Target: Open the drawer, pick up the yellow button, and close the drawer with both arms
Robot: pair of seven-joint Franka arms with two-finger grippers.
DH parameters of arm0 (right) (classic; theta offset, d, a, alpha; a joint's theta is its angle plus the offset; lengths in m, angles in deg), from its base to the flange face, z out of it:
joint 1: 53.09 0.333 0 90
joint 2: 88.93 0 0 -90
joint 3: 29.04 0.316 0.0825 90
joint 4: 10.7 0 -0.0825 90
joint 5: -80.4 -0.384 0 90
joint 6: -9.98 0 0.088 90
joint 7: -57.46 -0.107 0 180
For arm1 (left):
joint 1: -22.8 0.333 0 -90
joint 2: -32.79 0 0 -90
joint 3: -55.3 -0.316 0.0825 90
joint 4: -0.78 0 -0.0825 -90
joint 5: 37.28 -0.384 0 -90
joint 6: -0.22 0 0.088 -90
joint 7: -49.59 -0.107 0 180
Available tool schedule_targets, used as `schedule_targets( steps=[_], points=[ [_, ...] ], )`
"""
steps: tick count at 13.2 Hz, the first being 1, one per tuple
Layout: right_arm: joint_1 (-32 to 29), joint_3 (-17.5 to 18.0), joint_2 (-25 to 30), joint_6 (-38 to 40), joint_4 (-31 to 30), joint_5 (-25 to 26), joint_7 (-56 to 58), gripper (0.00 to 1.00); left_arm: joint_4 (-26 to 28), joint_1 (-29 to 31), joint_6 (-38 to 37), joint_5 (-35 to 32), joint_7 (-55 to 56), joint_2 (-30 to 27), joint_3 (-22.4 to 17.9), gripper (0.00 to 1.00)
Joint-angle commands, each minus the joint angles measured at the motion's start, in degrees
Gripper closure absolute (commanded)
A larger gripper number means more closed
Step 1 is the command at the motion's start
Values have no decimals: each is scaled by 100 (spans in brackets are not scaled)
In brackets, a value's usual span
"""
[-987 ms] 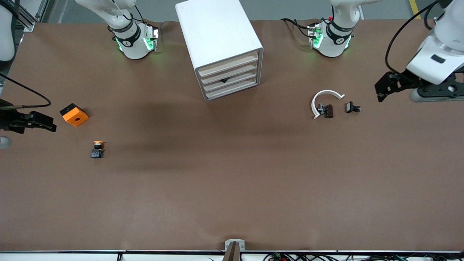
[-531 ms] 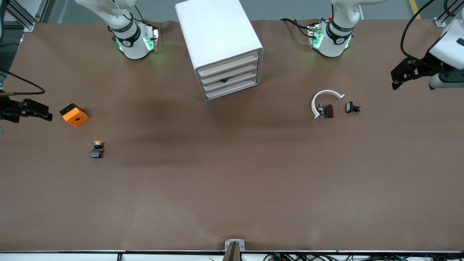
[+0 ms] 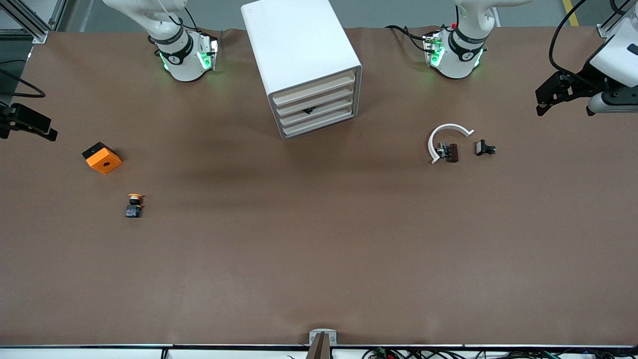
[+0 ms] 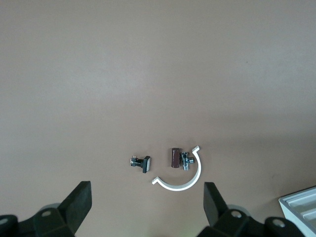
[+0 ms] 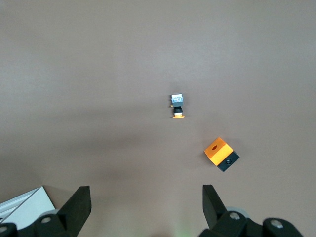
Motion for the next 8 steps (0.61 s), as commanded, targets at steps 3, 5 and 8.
schedule_targets(
  steps=[3,5,8],
  points=[
    [168,-314,237,2,-441,-338,-36,0,166,-19,-5,151,-6,-79,-55,0],
    [721,-1043,325,-42,-573,-550,-36,0,149,-10,-4,168,-6,-79,-55,0],
    [723,-1020,728,-313,-1098,-568,-28,0,114,25,4,229,-15,-70,-63,0]
  ],
)
